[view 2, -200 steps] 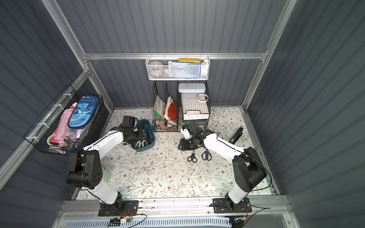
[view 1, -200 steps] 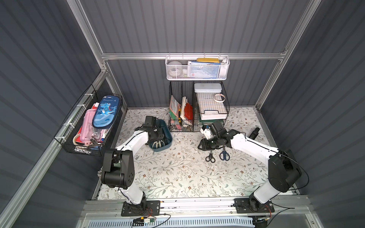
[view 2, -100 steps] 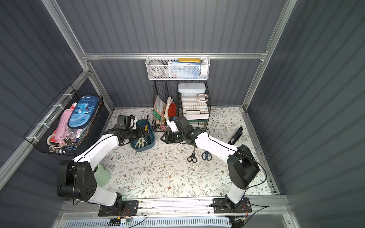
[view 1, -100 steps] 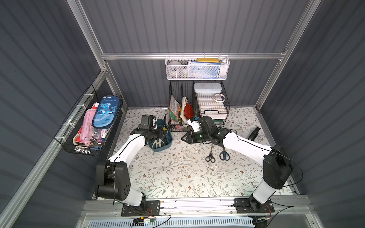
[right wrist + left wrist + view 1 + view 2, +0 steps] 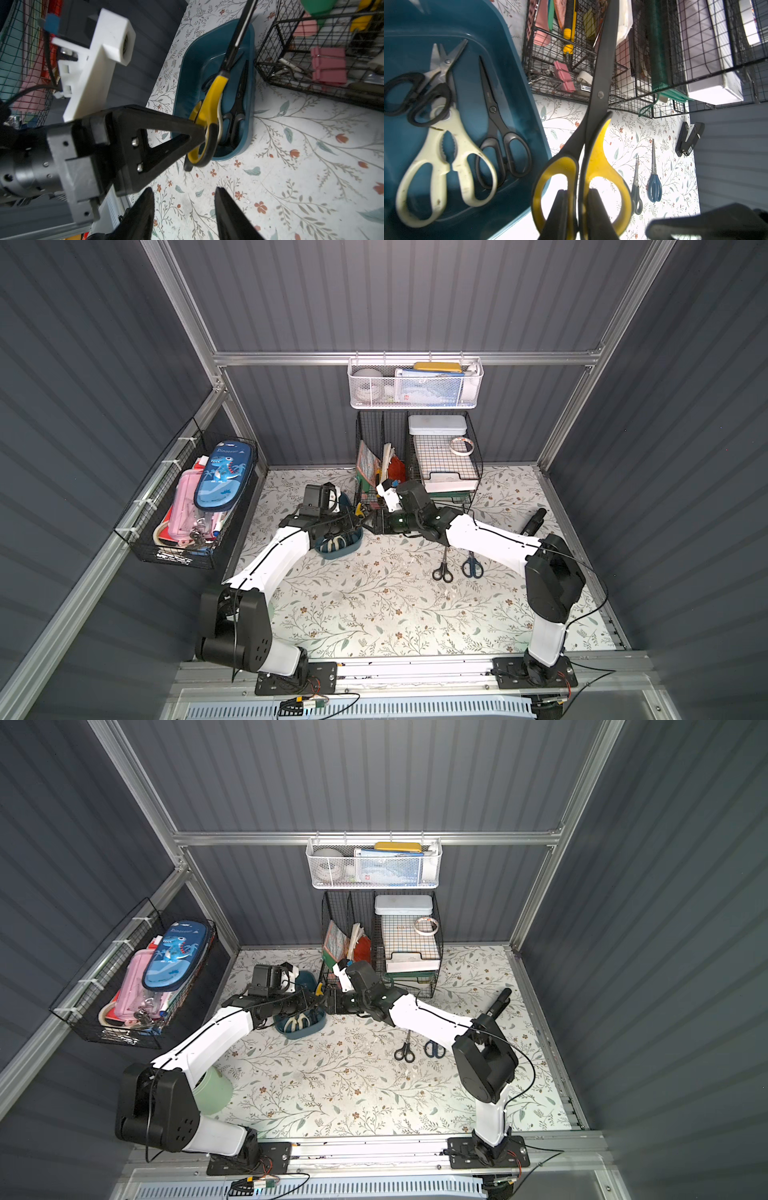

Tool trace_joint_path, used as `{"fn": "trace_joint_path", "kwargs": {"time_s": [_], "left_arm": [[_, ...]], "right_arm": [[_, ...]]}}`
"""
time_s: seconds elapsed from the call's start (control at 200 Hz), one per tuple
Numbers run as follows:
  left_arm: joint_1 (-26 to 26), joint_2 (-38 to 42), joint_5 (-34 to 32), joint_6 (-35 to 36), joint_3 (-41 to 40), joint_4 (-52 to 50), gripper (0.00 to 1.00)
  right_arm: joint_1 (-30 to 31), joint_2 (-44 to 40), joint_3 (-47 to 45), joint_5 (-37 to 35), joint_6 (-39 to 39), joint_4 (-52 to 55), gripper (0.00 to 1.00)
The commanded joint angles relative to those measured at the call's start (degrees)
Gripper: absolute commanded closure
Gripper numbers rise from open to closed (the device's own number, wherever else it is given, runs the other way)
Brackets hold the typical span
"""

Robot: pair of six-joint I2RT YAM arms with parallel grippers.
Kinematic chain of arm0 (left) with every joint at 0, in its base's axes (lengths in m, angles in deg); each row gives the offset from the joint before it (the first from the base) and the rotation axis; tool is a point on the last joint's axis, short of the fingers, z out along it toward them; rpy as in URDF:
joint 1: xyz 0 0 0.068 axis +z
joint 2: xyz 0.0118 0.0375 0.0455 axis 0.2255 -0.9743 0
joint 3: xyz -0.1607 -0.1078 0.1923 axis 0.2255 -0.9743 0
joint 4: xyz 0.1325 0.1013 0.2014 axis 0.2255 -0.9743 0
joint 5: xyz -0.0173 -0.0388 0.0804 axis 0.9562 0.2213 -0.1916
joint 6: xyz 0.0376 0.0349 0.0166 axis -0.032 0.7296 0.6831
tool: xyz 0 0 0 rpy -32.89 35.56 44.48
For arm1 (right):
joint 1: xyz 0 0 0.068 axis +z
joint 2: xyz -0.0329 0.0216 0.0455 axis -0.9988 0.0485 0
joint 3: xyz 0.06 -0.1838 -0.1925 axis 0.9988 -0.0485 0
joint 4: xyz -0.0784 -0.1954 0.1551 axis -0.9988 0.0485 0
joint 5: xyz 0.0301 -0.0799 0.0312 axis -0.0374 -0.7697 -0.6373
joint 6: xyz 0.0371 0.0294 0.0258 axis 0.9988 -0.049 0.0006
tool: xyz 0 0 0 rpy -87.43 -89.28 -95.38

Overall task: Take the scissors out of the storage box
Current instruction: Pick up the scissors from the storage box.

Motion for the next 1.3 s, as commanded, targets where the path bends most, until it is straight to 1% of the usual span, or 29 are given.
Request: {"fn": "trace_joint_path", "kwargs": {"time_s": [0.0, 0.125, 0.405, 0.465, 0.565, 0.73, 0.74, 0.78, 0.816, 0.896, 0.931, 1.016, 1.191, 1.296], "left_arm": [[-0.76, 1.65, 1.20, -0.86, 0.01, 1.15, 1.00], [-1.25, 1.56, 1.20, -0.79, 0.25, 1.08, 1.00], [-1.84, 1.15, 1.52, -0.75, 0.75, 1.08, 1.00], [-1.90, 1.05, 1.76, -0.79, 0.78, 1.16, 1.00], [-2.00, 0.81, 1.95, -0.79, 0.75, 1.34, 1.00], [-2.24, 0.25, 1.75, -1.01, 0.51, 1.37, 1.00], [-2.26, 0.25, 1.53, -1.15, 0.57, 1.26, 0.98], [-2.34, 0.06, 0.69, -1.35, 0.79, 0.70, 0.77], [-2.35, -0.11, 0.25, -1.40, 0.93, 0.26, 0.64], [-2.44, -0.05, -0.38, -1.05, 1.37, -0.61, 0.49], [-2.53, 0.14, -0.57, -0.89, 1.43, -0.89, 0.44], [-2.53, 0.92, -1.11, -0.61, 2.08, -1.78, 0.40], [-2.54, 2.38, -0.46, 1.00, 4.34, -4.71, 0.38], [-2.44, 2.49, -0.52, 1.57, 5.85, -5.84, 0.37]], "right_arm": [[0.01, 1.74, 2.89, -2.35, 0.25, 0.40, 0.50], [-0.04, 2.96, 3.91, -2.28, 0.82, 0.66, 0.51], [-0.34, 4.44, 4.18, -2.20, 2.71, -0.17, 0.60], [-0.56, 4.53, 3.76, -2.12, 3.30, -0.86, 0.64], [-0.96, 4.70, 3.14, -1.72, 4.40, -1.84, 0.75], [-1.40, 4.54, 1.71, -0.81, 6.19, -2.80, 0.87], [-1.39, 4.49, 1.56, -0.75, 6.31, -2.93, 0.87], [-1.53, 4.25, 0.97, -0.52, 7.04, -3.21, 0.88], [-1.61, 3.97, 0.46, -0.41, 7.57, -3.36, 0.89], [-1.57, 3.07, -1.09, -0.39, 8.03, -3.62, 0.90], [-1.62, 2.70, -1.63, -0.44, 8.01, -3.46, 0.90], [-1.61, 1.77, -2.66, -1.08, 7.22, -2.41, 0.90], [-2.15, -0.05, -4.82, -0.62, 5.83, 0.80, 0.90], [-2.14, -2.54, -7.81, -1.43, 5.20, 1.47, 0.91]]}}
